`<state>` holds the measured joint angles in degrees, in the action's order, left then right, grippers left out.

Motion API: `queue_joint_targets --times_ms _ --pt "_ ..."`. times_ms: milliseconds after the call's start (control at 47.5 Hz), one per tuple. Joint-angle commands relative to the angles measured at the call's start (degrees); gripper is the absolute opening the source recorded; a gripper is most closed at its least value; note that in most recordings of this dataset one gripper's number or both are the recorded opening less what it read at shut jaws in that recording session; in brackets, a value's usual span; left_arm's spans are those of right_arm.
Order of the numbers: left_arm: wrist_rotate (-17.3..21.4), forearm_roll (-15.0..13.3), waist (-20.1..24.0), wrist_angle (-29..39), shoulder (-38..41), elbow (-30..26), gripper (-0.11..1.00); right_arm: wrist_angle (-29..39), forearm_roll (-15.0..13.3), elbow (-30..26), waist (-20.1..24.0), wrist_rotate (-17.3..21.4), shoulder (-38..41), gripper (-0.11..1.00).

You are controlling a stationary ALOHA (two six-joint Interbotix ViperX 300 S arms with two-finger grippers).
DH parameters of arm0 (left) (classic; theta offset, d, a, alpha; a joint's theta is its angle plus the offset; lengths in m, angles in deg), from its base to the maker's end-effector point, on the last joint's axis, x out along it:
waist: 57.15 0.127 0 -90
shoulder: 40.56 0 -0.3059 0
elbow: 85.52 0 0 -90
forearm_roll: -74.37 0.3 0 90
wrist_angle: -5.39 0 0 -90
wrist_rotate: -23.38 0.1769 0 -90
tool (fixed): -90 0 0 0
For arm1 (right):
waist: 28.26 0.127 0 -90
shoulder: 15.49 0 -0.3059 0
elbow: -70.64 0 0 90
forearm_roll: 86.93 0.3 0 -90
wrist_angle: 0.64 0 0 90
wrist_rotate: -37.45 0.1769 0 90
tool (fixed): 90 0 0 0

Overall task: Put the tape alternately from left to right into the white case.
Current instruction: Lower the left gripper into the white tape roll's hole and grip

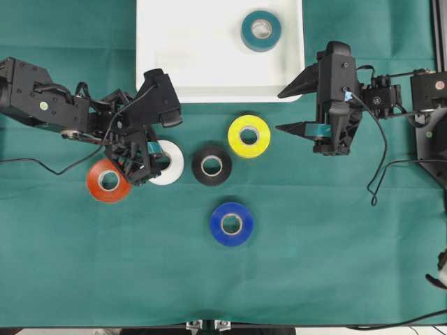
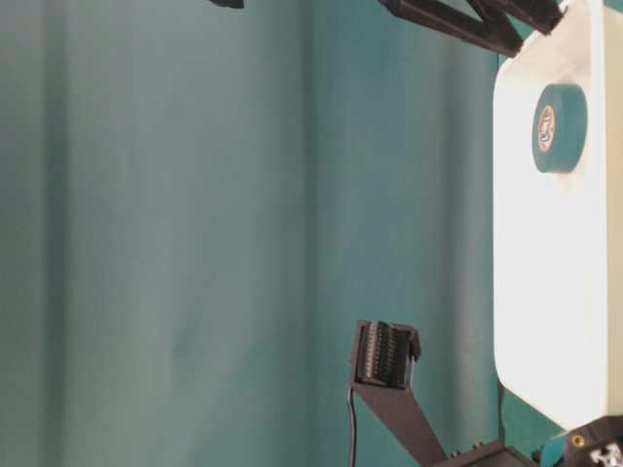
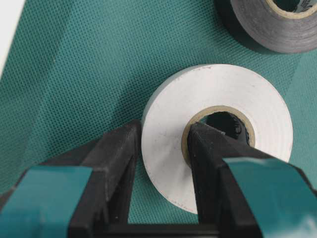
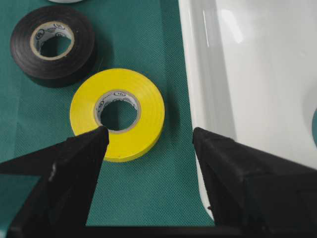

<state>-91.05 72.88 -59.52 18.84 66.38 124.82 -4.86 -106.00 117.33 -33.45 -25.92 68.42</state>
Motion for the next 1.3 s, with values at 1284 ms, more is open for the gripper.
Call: queue_joint_targets --times_ms 1284 --pt "0.1 0.3 -0.9 4.7 -10.1 -1.1 -0.03 -0.3 0.1 -1.2 0.2 0.1 -0.4 0.77"
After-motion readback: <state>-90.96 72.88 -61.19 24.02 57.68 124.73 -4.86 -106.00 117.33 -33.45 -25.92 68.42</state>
